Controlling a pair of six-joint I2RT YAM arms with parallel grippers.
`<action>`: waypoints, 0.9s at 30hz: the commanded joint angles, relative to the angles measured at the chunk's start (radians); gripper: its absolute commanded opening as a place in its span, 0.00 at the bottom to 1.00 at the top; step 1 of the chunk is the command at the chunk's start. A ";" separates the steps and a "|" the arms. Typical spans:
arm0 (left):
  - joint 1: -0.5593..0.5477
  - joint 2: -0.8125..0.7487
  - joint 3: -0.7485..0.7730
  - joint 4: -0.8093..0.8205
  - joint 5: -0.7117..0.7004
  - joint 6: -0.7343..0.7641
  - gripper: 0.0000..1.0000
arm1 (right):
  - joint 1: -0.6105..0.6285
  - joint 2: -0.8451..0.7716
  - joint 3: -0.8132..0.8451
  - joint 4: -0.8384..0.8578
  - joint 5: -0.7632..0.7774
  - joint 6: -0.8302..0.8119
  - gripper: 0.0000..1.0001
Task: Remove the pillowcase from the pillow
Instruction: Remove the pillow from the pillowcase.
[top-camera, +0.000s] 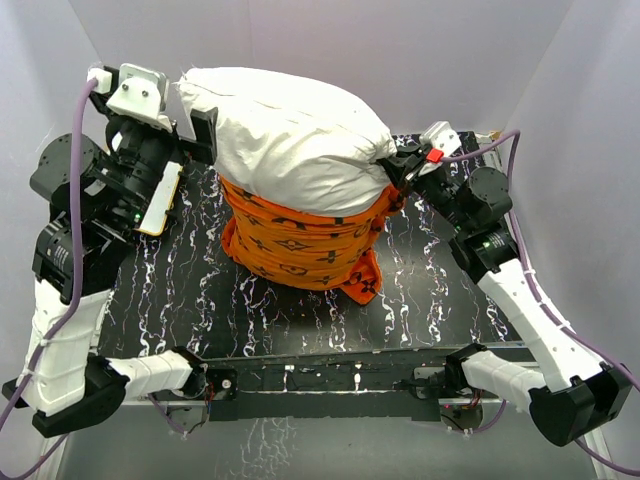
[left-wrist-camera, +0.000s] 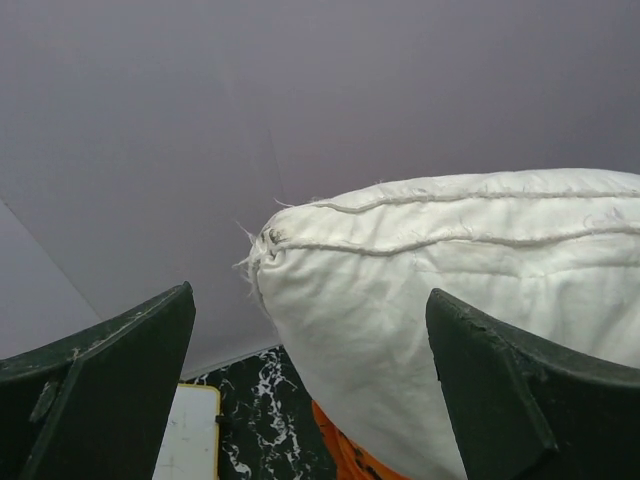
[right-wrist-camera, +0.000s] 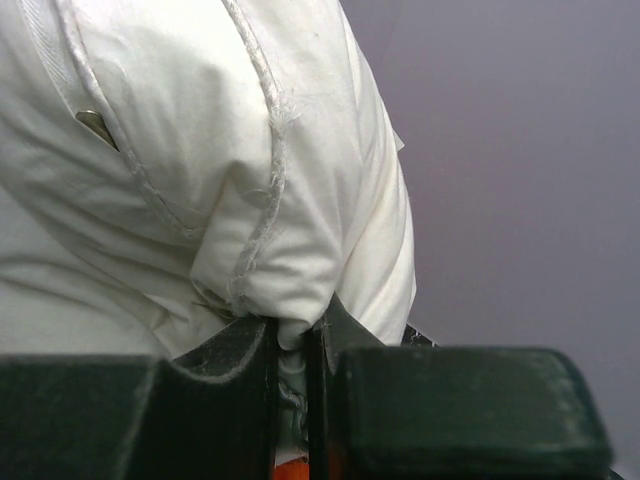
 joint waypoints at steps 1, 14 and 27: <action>0.002 0.063 0.023 -0.103 0.023 -0.156 0.97 | 0.000 -0.010 -0.034 -0.121 0.005 -0.014 0.08; 0.484 0.380 0.187 -0.321 1.235 -0.482 0.43 | -0.001 -0.072 0.005 -0.243 0.121 -0.016 0.24; 0.386 0.320 -0.008 0.100 1.213 -0.594 0.00 | 0.010 0.172 0.727 -0.406 -0.050 0.115 0.98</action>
